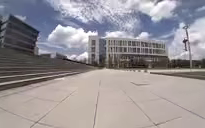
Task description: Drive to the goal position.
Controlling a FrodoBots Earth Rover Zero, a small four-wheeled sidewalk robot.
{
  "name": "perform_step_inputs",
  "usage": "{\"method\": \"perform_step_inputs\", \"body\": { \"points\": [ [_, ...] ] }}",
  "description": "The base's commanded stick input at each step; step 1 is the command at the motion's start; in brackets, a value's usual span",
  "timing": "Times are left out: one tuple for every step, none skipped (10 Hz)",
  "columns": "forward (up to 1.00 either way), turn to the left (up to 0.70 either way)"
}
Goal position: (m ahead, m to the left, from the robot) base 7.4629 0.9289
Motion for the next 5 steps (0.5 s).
{"method": "perform_step_inputs", "body": {
  "points": [
    [0.70, 0.03],
    [0.70, 0.04],
    [0.70, 0.04],
    [0.70, 0.04],
    [0.70, 0.03]
  ]
}}
